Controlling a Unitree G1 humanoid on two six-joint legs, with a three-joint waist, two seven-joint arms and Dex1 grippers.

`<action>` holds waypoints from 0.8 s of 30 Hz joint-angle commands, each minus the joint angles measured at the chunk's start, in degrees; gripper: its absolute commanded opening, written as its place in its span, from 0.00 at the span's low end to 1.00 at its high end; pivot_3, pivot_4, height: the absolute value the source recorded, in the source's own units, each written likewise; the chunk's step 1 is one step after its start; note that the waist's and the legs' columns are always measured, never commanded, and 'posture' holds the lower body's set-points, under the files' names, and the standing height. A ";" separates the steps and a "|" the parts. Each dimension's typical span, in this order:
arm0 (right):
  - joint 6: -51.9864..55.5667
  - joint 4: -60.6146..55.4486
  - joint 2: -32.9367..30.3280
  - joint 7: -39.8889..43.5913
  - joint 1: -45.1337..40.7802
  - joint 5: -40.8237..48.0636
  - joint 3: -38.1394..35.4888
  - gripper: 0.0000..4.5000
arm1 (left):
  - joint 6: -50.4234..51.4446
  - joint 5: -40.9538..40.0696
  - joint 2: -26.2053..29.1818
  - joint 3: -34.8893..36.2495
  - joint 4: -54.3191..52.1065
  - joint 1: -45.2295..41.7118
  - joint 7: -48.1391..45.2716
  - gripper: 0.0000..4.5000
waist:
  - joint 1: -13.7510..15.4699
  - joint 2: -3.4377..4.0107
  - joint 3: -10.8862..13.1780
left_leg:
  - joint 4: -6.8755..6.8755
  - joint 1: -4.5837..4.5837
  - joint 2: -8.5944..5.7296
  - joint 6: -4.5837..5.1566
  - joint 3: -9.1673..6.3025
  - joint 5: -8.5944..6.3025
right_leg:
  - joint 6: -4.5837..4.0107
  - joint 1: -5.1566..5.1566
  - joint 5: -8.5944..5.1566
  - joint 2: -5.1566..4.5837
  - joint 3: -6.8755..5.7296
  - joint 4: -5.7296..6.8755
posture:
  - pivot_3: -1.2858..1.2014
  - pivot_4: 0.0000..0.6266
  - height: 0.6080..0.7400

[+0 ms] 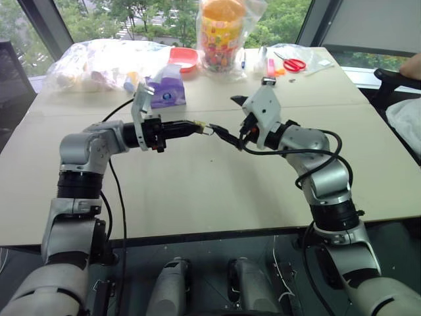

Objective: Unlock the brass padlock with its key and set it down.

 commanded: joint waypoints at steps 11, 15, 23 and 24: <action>-2.04 0.48 -0.45 1.23 -0.72 -0.10 2.52 0.99 | -0.75 -2.19 -0.12 1.82 -2.12 -1.63 -0.32 0.00 | 0.03 0.00 0.00 | 0.00 0.00 0.00 0.00 0.00 0.00 | 0.00 0.00 0.00 0.00 0.00 0.00 | 0.52 0.24 1.00; -3.05 3.33 0.15 0.64 -1.84 -0.56 2.55 0.99 | -0.66 -2.36 -0.21 1.74 -2.69 -1.26 -0.42 0.00 | 0.00 0.00 0.00 | 0.01 0.00 0.00 0.00 0.00 0.00 | 0.00 0.00 0.00 0.00 0.00 0.00 | 0.52 0.24 1.00; -5.05 8.73 0.97 -0.22 -4.32 -1.60 2.95 0.99 | -0.46 -3.04 0.08 1.89 -3.46 -0.65 -0.13 0.00 | 0.01 0.00 0.00 | 0.00 0.00 0.00 0.00 0.01 0.00 | 0.00 0.00 0.00 0.00 0.00 0.00 | 0.52 0.24 1.00; -5.08 8.74 0.92 -0.16 -4.32 -1.54 2.98 0.99 | -0.46 -3.03 0.14 1.97 -3.49 -0.61 -0.01 0.00 | 0.01 0.00 0.00 | 0.00 0.00 0.00 0.00 0.01 0.00 | 0.00 0.00 0.00 0.00 0.01 0.00 | 0.52 0.24 1.00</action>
